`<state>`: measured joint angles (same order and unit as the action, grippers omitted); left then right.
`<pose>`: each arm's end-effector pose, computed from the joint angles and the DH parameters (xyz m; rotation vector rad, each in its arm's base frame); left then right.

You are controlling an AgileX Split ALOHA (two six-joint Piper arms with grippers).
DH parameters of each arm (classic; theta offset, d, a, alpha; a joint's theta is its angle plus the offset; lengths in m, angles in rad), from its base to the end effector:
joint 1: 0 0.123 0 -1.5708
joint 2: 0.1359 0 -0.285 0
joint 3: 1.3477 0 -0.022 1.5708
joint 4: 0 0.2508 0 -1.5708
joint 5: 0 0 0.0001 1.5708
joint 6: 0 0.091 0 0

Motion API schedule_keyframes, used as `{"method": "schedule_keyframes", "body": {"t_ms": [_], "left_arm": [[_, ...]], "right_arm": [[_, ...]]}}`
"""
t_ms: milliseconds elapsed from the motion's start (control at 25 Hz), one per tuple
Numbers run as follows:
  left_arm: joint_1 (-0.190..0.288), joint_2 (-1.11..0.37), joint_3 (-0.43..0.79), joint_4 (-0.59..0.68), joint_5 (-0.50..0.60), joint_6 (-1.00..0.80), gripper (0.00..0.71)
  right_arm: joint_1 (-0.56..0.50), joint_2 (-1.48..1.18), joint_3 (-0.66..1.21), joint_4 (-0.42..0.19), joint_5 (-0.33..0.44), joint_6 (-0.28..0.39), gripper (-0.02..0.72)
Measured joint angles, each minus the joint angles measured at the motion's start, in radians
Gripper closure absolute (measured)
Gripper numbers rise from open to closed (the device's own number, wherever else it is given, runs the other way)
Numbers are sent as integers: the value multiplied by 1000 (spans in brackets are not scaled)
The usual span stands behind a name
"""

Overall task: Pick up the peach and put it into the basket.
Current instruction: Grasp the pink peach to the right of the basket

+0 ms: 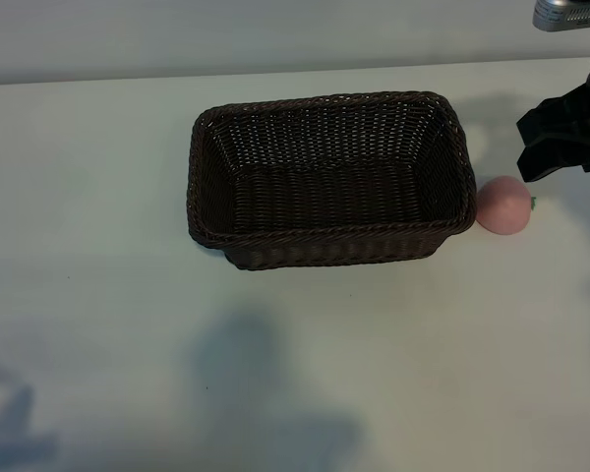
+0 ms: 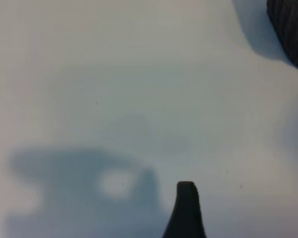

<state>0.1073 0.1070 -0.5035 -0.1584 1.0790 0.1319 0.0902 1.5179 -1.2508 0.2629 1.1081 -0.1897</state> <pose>0.0113 -0.0115 0.2774 0.0257 2.1547 -0.0558 0.2970 0.0481 0.2991 -0.2762 2.8155 0.3377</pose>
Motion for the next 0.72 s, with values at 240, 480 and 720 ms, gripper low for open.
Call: {"method": "schedule_keyframes", "body": {"t_ms": [240,480,720], "left_arm": [[0,0,3,0,8,-8,115],[0,-2,3,0,8,-8,115],[0,-103,3,0,10,-8,115]], "right_arm": [[0,0,0,0,-1,0,108],[0,1,0,-3,-40,-15,113],[0,44,0,-5,-56,-59,124]]}}
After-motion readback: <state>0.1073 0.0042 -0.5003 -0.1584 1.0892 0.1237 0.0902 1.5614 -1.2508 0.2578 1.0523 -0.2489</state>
